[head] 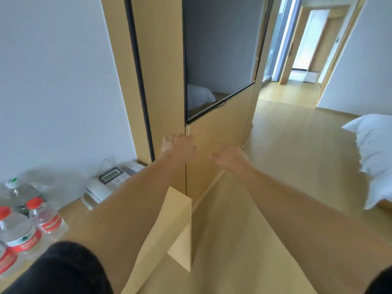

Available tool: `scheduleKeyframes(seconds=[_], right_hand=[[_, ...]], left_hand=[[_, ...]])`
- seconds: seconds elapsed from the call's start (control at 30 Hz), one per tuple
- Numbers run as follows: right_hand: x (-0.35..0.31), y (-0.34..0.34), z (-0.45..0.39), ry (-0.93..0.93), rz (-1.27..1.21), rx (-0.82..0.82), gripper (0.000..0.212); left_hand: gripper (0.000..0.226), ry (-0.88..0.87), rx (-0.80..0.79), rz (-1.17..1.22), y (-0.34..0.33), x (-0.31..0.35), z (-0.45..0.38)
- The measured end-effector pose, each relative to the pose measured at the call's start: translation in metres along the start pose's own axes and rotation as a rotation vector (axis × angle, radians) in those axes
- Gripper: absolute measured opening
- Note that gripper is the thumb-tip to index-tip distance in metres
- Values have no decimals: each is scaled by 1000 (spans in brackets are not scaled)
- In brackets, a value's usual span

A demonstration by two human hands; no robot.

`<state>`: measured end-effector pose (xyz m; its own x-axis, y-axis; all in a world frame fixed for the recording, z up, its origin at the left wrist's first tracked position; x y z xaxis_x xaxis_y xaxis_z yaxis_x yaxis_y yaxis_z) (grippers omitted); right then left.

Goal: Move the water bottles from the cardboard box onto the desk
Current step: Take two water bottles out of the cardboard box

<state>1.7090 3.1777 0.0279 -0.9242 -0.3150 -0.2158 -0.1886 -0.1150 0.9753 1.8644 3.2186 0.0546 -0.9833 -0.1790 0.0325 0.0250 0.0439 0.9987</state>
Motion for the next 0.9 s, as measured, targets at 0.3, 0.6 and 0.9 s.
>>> scheduleKeyframes(seconds=[0.3,0.6,0.9], right_hand=[[232,26,42,-272,-21,54,58],[388,43,72,-537,-57,54,66],[496,57,5,-704,-87,35,68]], left_hand=[[51,-192,-132,91,-39,218,-36],[50,-369,-189,67,-58,364,-89],[54,-542,-207,41,-92,482,-200]])
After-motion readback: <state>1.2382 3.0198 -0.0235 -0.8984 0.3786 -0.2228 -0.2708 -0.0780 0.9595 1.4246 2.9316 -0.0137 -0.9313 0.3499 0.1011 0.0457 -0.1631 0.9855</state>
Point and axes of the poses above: each hand's wrist, its own z-axis away from the middle knuckle, its own y-axis out of the back of the hand, x = y × z, the point moved 8 cm from there along -z, towards the middle knuckle, and after that the axes turned 3 degrees about z, right-handed, at the moved point
